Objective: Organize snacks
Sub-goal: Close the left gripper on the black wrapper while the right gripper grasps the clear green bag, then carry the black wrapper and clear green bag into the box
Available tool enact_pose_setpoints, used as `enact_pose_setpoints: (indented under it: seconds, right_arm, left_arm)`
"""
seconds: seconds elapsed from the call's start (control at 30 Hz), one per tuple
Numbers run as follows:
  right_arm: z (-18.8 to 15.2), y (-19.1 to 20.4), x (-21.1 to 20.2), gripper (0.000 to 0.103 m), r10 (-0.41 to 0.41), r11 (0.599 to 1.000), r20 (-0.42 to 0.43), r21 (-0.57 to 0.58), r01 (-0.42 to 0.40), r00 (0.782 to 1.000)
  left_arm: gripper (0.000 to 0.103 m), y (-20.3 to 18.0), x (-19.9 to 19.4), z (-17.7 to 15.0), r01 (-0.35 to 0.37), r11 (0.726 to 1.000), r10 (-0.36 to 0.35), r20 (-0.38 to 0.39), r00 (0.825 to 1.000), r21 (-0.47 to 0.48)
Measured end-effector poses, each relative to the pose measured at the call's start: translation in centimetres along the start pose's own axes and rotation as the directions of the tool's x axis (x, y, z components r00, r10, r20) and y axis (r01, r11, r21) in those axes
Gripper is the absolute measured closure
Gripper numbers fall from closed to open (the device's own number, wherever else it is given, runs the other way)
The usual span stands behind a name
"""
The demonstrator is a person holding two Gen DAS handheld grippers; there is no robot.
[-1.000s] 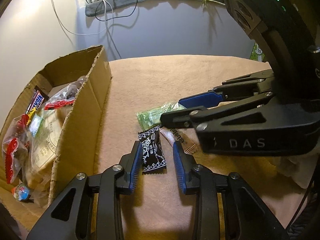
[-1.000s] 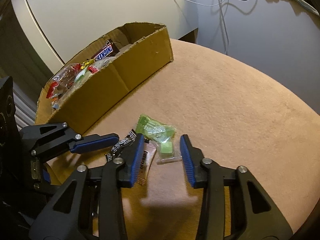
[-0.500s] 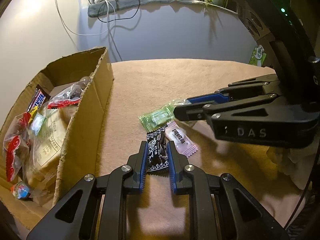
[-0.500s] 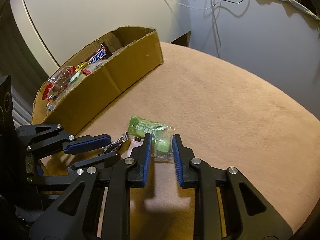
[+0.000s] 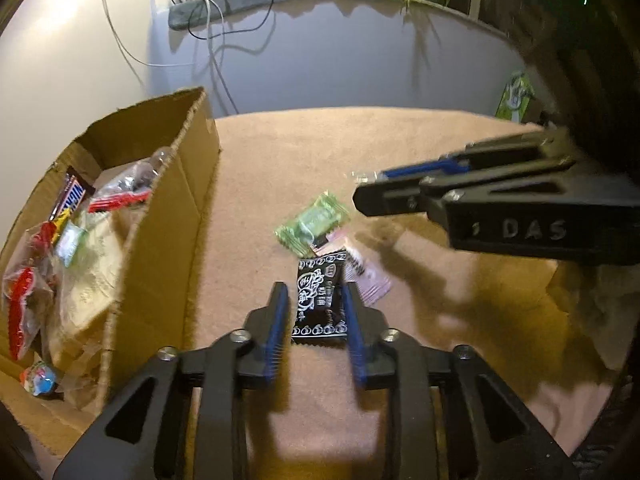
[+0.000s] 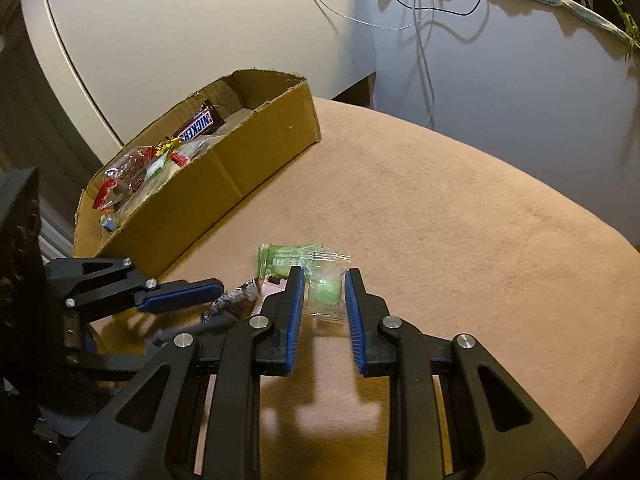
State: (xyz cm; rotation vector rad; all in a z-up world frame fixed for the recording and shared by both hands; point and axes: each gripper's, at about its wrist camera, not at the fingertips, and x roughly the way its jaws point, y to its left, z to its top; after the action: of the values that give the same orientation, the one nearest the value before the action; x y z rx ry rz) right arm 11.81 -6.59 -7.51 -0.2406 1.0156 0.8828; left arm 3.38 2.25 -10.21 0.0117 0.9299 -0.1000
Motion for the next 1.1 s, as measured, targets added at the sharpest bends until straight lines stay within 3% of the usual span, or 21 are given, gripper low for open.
enact_pose_setpoints:
  seconds: [0.43,0.8,1.1]
  right_arm:
    - [0.1,-0.2,-0.8,0.081,-0.018,1.000,0.019,0.003,0.018,1.000]
    - [1.2,0.6,-2.1,0.081,-0.027,1.000,0.053,0.002,0.026,0.998]
    - [3.9,2.5,-3.3,0.081,-0.016,1.000,0.131,0.007,0.015,0.991]
  left_arm:
    - [0.080,0.2,-0.3,0.1,0.003,1.000,-0.003,0.019,1.000,-0.009]
    - [0.080,0.3,-4.5,1.0,0.008,1.000,-0.006,0.134,0.991,-0.017]
    - [0.080,3.9,-8.1,1.3,-0.014,0.995,0.037,0.228,0.973,-0.099]
